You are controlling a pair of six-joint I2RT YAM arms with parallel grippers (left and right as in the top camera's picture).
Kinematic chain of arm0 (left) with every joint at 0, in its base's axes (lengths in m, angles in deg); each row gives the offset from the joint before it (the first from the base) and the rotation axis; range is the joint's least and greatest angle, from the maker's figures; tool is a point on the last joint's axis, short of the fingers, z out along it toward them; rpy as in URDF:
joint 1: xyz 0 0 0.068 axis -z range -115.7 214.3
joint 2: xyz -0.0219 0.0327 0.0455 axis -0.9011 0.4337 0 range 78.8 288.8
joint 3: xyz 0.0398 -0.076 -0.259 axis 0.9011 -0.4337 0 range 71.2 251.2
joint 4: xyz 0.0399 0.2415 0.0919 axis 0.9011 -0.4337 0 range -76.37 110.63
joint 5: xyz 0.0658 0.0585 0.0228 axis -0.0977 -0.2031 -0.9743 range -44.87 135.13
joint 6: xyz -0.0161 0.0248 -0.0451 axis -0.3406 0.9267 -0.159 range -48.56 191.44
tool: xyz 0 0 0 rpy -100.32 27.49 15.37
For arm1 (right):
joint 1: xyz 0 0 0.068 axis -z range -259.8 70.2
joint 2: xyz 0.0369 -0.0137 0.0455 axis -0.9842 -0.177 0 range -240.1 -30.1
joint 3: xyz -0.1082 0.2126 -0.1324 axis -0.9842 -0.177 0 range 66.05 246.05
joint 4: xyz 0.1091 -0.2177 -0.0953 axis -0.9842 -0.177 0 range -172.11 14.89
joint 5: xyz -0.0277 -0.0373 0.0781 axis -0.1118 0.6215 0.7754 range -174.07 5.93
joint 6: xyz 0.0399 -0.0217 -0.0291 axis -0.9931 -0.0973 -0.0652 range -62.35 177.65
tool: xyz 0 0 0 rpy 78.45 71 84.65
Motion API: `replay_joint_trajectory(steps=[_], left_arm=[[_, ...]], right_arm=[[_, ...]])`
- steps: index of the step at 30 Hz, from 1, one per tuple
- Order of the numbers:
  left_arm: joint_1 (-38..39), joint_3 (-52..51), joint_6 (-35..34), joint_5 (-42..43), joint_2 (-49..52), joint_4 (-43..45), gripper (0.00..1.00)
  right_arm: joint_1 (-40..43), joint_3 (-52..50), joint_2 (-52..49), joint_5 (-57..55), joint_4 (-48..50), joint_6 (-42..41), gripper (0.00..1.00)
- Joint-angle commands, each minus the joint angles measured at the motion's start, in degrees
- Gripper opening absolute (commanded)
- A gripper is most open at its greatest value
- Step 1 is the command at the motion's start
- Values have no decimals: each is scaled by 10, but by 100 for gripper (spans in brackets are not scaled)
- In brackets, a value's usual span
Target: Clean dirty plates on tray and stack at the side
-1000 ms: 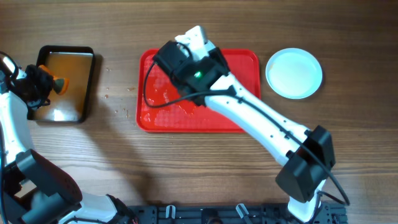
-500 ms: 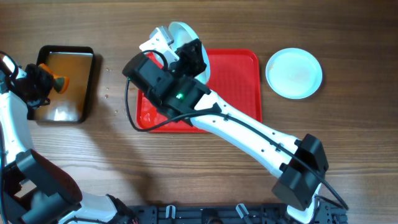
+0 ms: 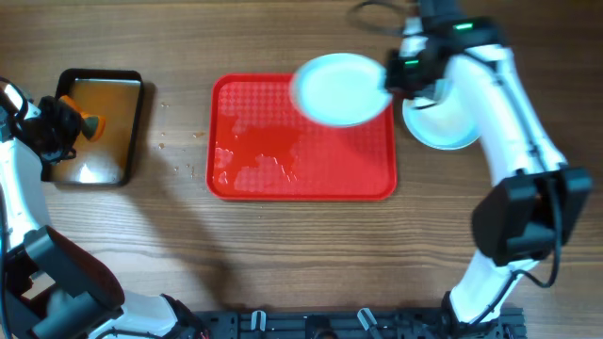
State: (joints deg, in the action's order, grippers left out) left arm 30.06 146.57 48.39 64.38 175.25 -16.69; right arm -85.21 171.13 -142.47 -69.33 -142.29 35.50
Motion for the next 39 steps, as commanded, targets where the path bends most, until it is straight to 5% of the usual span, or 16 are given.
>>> replay_joint_trajectory(steps=[1, 8, 16, 18, 20, 21, 22, 25, 32, 37, 39], left_arm=[[0, -4, 1, 9, 3, 7, 4], [0, -4, 1, 9, 3, 8, 4], [0, -4, 1, 9, 3, 6, 4], [0, -4, 1, 9, 3, 7, 4], [0, -4, 1, 9, 3, 10, 4], [0, -4, 1, 9, 3, 12, 4], [0, -4, 1, 9, 3, 16, 4], [0, -4, 1, 9, 14, 49, 4], [3, -4, 3, 7, 112, 124, 4], [3, -4, 3, 7, 156, 125, 24], [3, -4, 3, 7, 159, 125, 65]], right_arm=[[103, 1, 9, 0, -37, 49, 4], [179, -94, 9, -169, 3, 24, 4], [194, -126, 8, -204, 50, 10, 4], [194, -126, 8, -205, 60, 10, 25], [194, -126, 8, -180, 66, 17, 75], [194, -126, 8, -142, 68, 41, 93], [194, -126, 8, -94, 70, 65, 99], [176, -126, 8, 143, 69, 158, 100], [38, -126, 8, 147, 74, 153, 100], [-53, -126, 8, 101, 103, 110, 100], [-78, -126, 8, 101, 115, 110, 100]])
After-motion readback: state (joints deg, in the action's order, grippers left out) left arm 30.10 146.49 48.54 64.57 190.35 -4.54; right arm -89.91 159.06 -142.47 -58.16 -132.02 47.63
